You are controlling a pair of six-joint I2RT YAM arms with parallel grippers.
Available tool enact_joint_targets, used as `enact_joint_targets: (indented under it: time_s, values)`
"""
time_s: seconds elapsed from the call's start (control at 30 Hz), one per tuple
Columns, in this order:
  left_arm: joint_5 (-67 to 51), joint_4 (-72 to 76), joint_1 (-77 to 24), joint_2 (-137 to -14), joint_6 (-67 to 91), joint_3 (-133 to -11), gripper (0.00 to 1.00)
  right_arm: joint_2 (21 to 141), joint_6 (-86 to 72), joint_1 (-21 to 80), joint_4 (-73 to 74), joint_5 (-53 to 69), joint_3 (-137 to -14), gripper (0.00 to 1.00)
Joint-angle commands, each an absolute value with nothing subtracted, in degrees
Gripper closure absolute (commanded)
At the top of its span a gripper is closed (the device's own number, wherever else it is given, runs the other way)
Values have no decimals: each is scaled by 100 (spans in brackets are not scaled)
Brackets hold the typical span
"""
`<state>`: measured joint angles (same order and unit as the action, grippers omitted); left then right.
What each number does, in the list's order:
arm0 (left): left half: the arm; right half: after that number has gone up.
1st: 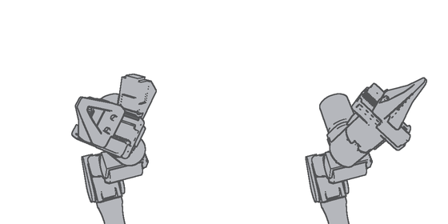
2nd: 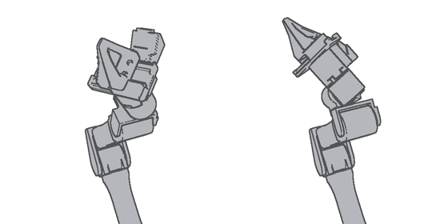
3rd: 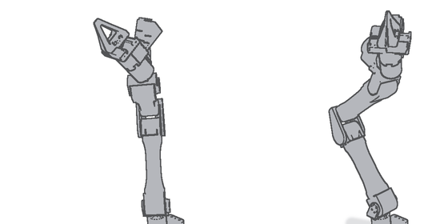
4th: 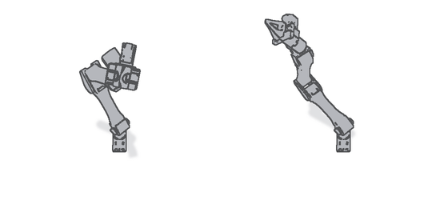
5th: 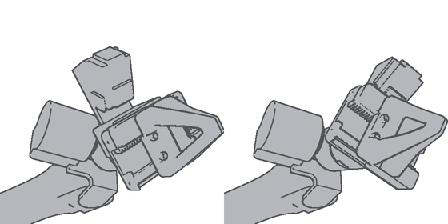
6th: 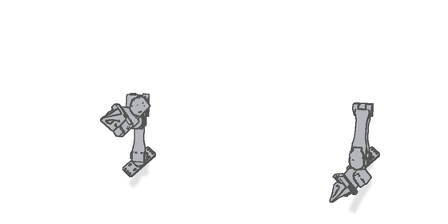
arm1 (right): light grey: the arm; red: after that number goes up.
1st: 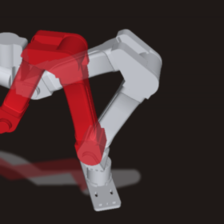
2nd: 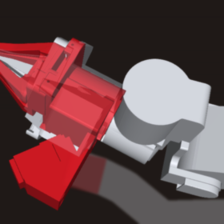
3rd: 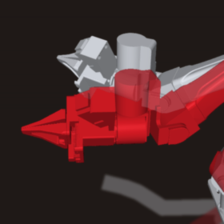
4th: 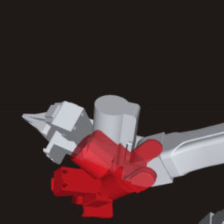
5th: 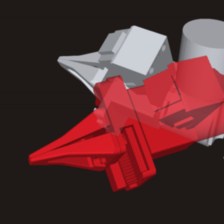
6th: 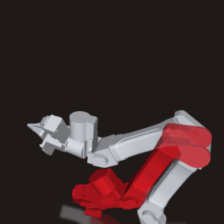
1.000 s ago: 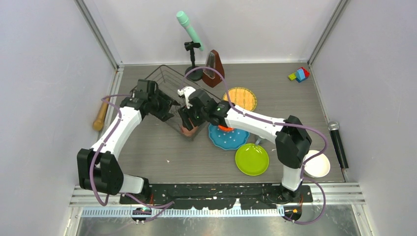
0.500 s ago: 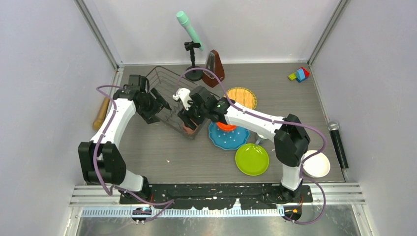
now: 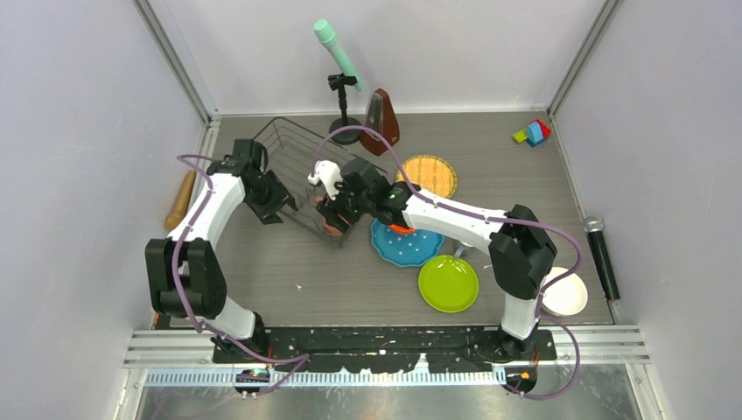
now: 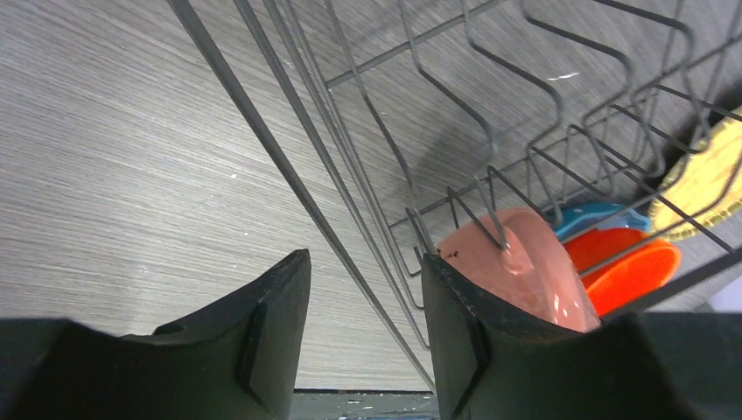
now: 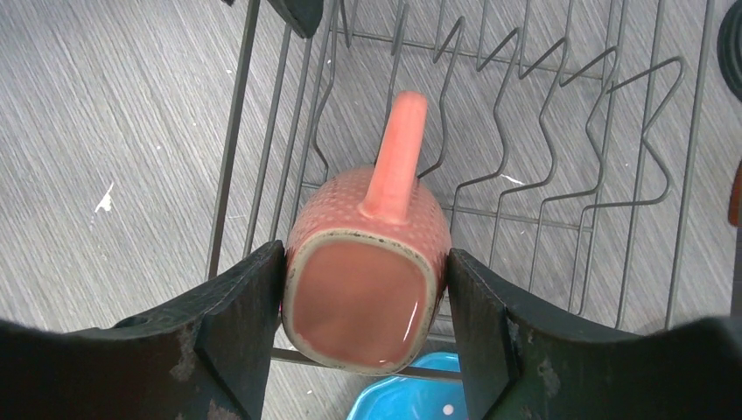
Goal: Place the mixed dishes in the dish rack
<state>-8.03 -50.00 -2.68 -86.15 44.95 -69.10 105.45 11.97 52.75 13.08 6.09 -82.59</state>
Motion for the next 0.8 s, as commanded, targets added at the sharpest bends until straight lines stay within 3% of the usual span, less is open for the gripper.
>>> enact_joint_targets:
  time_s: [0.0, 0.13, 0.27, 0.37, 0.63, 0.7, 0.73, 0.77]
  values:
    - [-771, -4905, -228, -8859, 4474, -6853, 49, 10660, 1684, 5331, 1700, 879, -8456, 100]
    - [-760, -4822, -223, -8918, 4444, -6843, 53, 10974, 2011, 5268, 2431, 1051, -8931, 100]
    - [-773, -4780, -225, -8977, 4421, -6805, 66, 11103, 1969, 5205, 2560, 1090, -9027, 100]
    - [-831, -4745, -224, -8962, 4437, -6751, 82, 11221, 1862, 5156, 2655, 1162, -9095, 100]
    - [-958, -4669, -226, -8780, 4599, -6586, 97, 11516, 1580, 5089, 2732, 1209, -9114, 99]
    - [-927, -4689, -221, -8723, 4651, -6571, 98, 11538, 1476, 5049, 2748, 1250, -9112, 88]
    - [-897, -4687, -224, -8689, 4676, -6560, 98, 11530, 1441, 5043, 2757, 1279, -9107, 71]
    - [-866, -4686, -228, -8636, 4718, -6542, 98, 11494, 1358, 5027, 2754, 1295, -9102, 61]
